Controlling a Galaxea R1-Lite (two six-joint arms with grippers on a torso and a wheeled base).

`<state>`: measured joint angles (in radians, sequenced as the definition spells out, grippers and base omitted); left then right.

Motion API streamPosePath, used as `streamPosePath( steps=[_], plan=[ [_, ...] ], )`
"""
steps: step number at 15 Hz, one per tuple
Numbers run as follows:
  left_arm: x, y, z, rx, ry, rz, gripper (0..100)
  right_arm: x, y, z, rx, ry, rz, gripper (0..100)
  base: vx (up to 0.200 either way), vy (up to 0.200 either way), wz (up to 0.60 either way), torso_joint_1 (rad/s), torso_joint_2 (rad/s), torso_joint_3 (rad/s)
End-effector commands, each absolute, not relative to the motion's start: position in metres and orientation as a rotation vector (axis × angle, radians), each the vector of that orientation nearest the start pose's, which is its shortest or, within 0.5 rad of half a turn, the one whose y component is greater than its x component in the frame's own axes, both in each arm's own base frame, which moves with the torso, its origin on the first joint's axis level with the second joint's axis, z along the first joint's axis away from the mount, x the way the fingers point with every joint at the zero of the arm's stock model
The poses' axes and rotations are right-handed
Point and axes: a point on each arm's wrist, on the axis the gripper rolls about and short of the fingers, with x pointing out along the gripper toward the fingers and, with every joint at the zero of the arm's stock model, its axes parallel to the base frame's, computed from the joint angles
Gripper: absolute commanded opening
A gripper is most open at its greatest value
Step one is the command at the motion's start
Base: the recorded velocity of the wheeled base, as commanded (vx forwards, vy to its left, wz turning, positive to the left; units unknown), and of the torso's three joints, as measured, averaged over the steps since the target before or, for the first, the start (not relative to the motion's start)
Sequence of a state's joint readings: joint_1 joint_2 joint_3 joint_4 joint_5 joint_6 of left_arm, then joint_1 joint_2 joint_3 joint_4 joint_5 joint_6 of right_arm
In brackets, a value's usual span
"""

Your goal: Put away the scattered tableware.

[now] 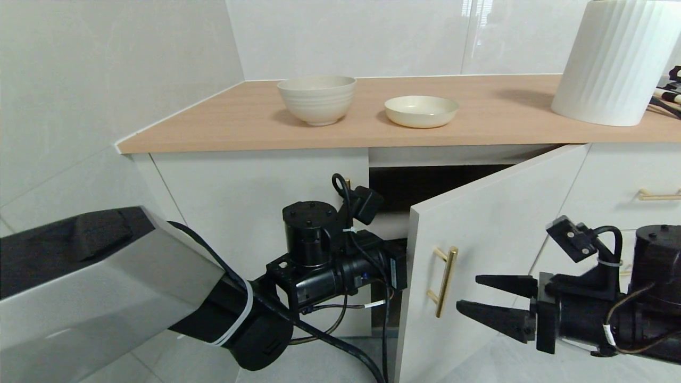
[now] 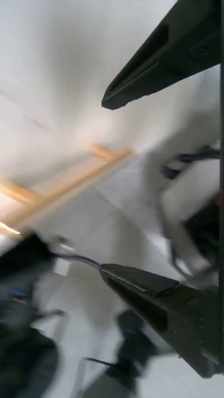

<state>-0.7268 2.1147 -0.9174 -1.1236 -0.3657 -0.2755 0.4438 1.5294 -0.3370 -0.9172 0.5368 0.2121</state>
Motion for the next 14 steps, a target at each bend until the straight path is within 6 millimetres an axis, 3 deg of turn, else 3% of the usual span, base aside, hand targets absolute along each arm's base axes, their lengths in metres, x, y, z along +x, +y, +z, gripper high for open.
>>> streamPosePath(
  steps=[1,5,9,14],
  plan=[
    [0.284,-0.264,0.115,-0.234,0.226,-1.069,0,0.15,0.084,0.159,0.181,0.368,0.947,100,0.0,0.0,0.0,0.0,0.0,0.0],
    [0.281,-0.266,0.113,-0.23,0.232,-1.063,0,0.118,0.071,0.166,0.181,0.412,0.953,100,0.0,0.0,0.0,0.0,0.0,0.0],
    [0.279,-0.268,0.112,-0.228,0.239,-1.07,0,0.121,0.073,0.162,0.181,0.441,0.952,100,0.0,0.0,0.0,0.0,0.0,0.0],
    [0.279,-0.271,0.111,-0.228,0.242,-1.079,0,0.123,0.074,0.16,0.181,0.457,0.95,100,-0.2,0.0,0.0,0.001,0.0,0.0]
  ],
)
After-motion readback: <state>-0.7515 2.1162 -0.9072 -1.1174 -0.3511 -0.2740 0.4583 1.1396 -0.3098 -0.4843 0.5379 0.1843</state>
